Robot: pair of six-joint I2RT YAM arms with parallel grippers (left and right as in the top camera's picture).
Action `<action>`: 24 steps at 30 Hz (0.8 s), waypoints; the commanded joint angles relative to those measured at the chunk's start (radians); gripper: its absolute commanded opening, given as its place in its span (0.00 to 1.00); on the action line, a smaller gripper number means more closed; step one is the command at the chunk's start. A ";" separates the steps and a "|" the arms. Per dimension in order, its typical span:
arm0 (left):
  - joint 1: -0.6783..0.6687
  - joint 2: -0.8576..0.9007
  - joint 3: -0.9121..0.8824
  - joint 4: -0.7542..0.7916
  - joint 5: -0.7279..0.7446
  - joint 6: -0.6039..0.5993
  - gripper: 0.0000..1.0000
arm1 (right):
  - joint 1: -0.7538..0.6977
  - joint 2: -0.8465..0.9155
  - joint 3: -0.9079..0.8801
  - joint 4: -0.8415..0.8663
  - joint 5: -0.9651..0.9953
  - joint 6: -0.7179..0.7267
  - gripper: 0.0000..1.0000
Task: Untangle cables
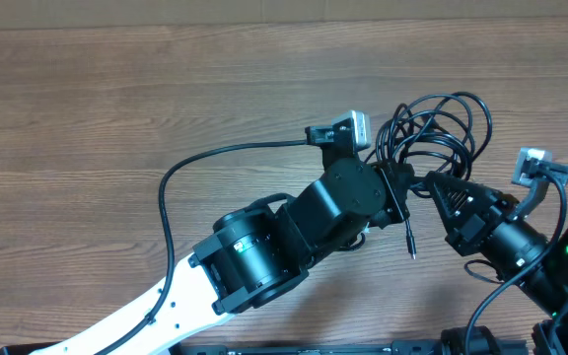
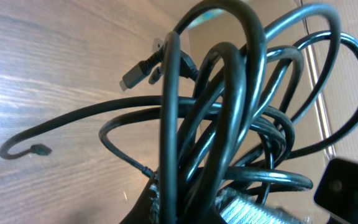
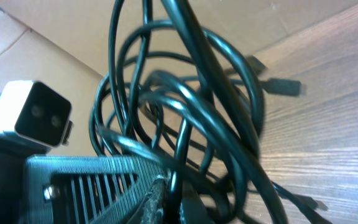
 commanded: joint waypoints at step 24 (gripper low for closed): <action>0.105 -0.012 0.029 0.008 0.009 0.064 0.04 | 0.003 0.007 0.003 -0.011 -0.567 -0.730 0.04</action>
